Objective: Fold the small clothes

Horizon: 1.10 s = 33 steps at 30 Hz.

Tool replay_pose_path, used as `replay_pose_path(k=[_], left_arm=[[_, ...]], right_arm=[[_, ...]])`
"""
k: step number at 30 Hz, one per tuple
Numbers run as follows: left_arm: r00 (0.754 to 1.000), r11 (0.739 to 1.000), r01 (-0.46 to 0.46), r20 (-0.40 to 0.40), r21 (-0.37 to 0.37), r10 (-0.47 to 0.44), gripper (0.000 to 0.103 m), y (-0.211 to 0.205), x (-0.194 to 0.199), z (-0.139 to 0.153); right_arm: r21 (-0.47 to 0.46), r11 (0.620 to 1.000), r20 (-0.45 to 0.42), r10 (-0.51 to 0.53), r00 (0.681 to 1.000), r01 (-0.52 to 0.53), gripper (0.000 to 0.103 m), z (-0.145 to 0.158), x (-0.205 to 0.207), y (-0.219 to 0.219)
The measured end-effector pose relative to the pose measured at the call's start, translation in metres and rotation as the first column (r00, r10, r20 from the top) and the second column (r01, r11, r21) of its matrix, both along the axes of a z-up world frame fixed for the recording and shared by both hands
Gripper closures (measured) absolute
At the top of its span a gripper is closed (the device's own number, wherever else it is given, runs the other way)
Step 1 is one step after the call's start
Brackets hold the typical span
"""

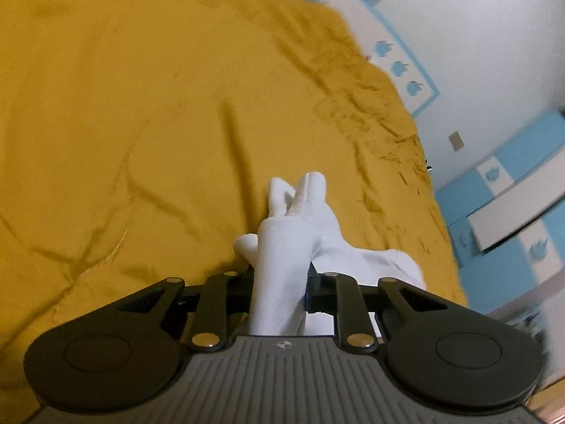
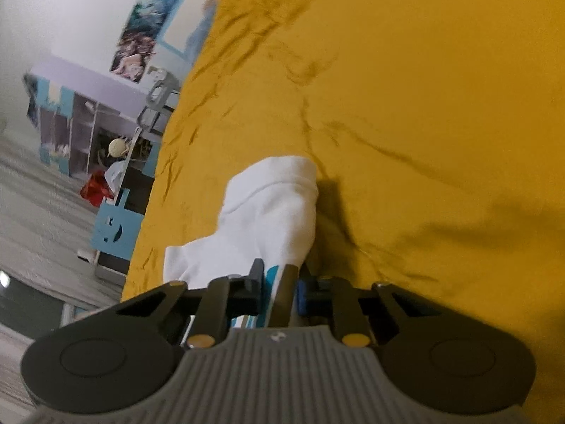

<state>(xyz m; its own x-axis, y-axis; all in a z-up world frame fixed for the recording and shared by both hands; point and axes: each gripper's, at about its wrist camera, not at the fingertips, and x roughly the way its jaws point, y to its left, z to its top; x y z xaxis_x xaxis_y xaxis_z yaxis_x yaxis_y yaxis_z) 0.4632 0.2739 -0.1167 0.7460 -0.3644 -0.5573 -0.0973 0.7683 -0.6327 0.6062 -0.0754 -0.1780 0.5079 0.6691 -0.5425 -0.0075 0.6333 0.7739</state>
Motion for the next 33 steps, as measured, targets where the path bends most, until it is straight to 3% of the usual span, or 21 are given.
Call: replay_pose_path(k=[3, 5, 13, 19, 26, 33], left_arm=[[0.995, 0.995, -0.012, 0.097, 0.103, 0.002, 0.080, -0.017, -0.025, 0.029], [0.989, 0.991, -0.033, 0.149, 0.132, 0.013, 0.081, -0.026, -0.041, 0.046], [0.942, 0.981, -0.112, 0.331, 0.159, 0.054, 0.081, -0.051, -0.114, 0.108], [0.896, 0.982, -0.138, 0.438, 0.130, 0.068, 0.082, -0.067, -0.166, 0.145], [0.856, 0.992, -0.110, 0.513, 0.067, 0.060, 0.082, -0.086, -0.221, 0.174], [0.843, 0.999, -0.030, 0.537, 0.023, 0.013, 0.082, -0.099, -0.272, 0.191]], right_arm=[[-0.081, 0.996, 0.101, 0.034, 0.994, -0.026, 0.092, 0.032, -0.012, 0.008], [-0.102, 0.994, 0.152, 0.044, 0.987, -0.029, 0.093, 0.052, -0.021, 0.010], [-0.143, 0.989, 0.355, 0.080, 0.931, -0.030, 0.095, 0.137, -0.085, 0.010], [-0.125, 0.992, 0.452, 0.086, 0.888, -0.033, 0.095, 0.189, -0.150, -0.006], [-0.116, 0.993, 0.555, 0.077, 0.829, -0.014, 0.095, 0.242, -0.244, -0.040], [-0.135, 0.991, 0.584, 0.086, 0.807, -0.009, 0.095, 0.287, -0.333, -0.081]])
